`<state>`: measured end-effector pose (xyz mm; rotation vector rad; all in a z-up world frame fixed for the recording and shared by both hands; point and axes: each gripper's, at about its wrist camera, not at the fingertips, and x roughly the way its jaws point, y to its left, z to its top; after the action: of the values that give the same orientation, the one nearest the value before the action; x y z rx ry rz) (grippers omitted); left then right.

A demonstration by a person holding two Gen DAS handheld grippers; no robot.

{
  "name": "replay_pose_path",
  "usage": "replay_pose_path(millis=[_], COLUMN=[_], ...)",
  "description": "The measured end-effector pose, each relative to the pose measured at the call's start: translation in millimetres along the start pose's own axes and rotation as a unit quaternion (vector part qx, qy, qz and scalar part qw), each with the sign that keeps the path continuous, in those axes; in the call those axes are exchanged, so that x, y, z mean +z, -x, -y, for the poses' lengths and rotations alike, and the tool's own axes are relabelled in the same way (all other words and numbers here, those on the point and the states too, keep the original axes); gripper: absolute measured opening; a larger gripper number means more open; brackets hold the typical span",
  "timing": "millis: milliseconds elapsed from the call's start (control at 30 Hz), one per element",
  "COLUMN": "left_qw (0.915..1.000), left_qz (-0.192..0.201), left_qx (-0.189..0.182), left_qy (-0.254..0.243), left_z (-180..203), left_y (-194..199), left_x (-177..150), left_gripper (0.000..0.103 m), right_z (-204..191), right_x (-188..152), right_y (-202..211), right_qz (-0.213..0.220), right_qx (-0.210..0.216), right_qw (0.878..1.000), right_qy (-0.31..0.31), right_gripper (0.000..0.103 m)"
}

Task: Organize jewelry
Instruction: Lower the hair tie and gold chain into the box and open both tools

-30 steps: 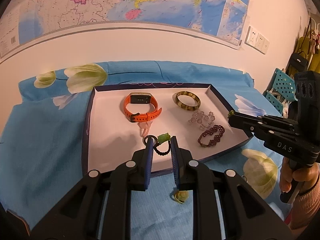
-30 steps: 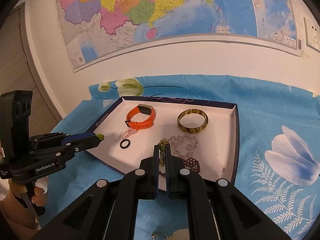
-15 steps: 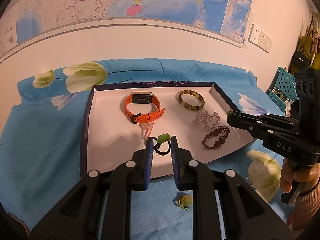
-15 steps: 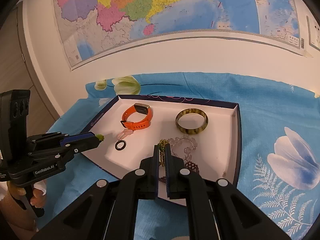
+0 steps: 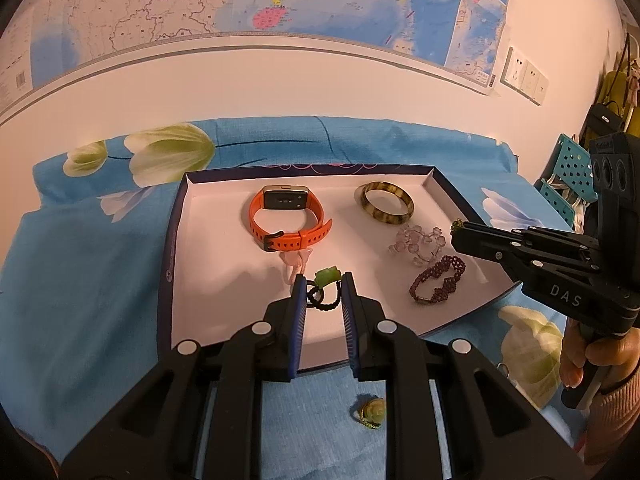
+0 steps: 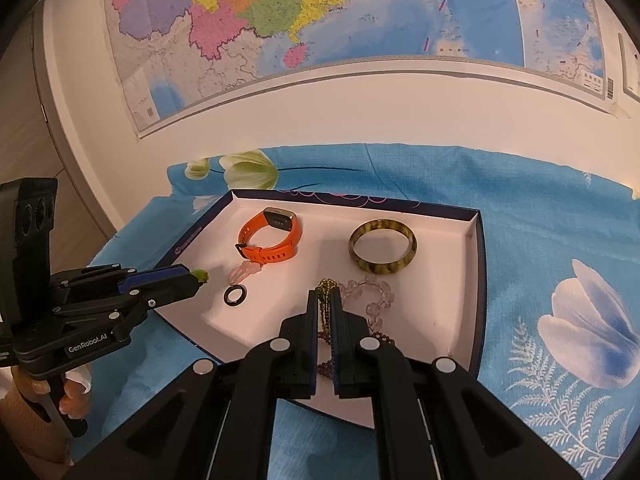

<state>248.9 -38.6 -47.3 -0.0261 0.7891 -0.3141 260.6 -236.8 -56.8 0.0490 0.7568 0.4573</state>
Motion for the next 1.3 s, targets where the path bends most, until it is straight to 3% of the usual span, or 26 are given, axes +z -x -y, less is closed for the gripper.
replay_pose_path(millis=[1300], left_qw=[0.9999], left_qz=[-0.008], left_qx=[0.014], left_qy=[-0.004], left_z=[-3.9], left_y=[-13.4], left_x=[8.6], left_gripper=[0.018], right_z=[3.5], right_x=[4.7], right_y=[-14.8], right_qz=[-0.012], right_qx=[-0.011], right_qw=[1.000], right_qy=[0.002], right_gripper=[0.004])
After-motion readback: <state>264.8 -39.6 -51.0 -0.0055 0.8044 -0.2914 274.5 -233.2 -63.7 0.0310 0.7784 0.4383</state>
